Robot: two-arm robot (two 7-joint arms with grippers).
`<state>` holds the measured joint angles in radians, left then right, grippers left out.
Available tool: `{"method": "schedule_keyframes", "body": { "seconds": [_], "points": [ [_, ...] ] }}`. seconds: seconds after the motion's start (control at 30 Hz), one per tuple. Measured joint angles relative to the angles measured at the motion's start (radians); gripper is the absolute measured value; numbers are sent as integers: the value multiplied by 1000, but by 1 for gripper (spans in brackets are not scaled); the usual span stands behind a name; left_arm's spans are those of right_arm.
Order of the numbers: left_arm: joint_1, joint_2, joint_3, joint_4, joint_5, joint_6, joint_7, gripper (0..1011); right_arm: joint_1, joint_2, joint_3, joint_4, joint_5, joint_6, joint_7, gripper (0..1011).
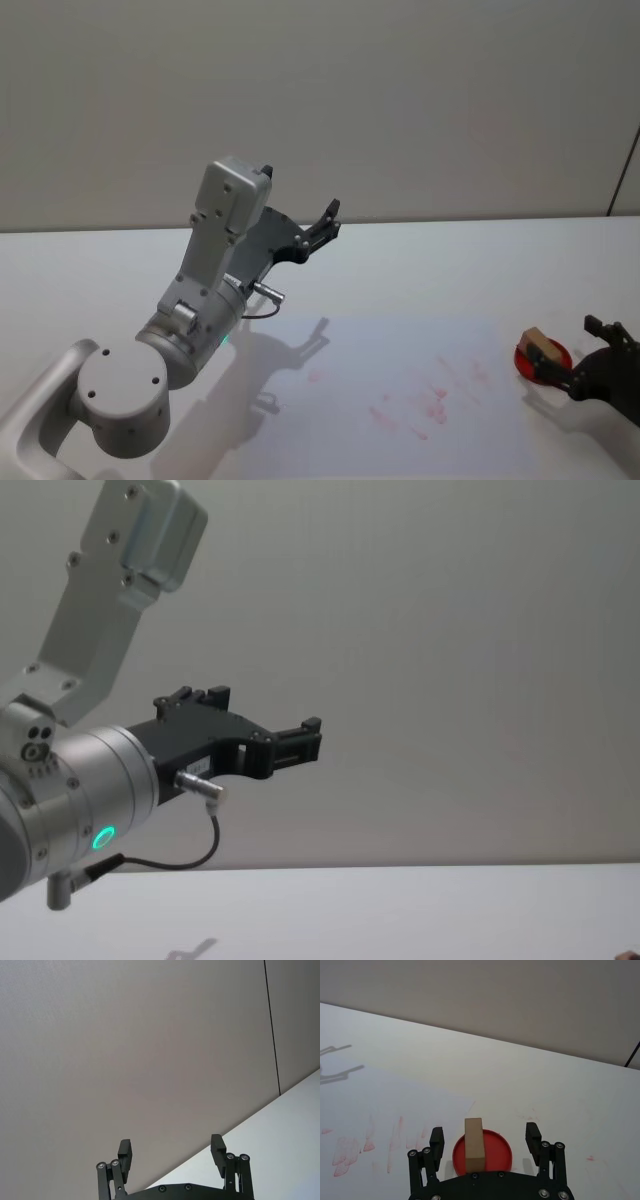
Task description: Use the one hand to pick up the stamp and affix it onto the A4 paper.
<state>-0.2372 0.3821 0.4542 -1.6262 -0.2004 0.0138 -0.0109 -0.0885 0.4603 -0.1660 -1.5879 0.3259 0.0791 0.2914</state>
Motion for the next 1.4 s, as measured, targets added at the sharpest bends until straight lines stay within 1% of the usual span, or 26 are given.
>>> {"method": "schedule_keyframes", "body": {
  "seconds": [0.47, 0.77, 0.93, 1.4],
  "points": [
    [0, 0, 0, 0, 0, 0, 0, 1001, 24, -24, -21, 27, -55, -21, 6, 1001],
    [0, 0, 0, 0, 0, 0, 0, 1001, 38, -39, -32, 49, -79, -28, 6, 1001],
    [0, 0, 0, 0, 0, 0, 0, 1001, 45, -48, -38, 63, -90, -29, 6, 1001],
    [0, 0, 0, 0, 0, 0, 0, 1001, 54, -58, -45, 93, -105, -31, 2, 1001]
  ]
}}
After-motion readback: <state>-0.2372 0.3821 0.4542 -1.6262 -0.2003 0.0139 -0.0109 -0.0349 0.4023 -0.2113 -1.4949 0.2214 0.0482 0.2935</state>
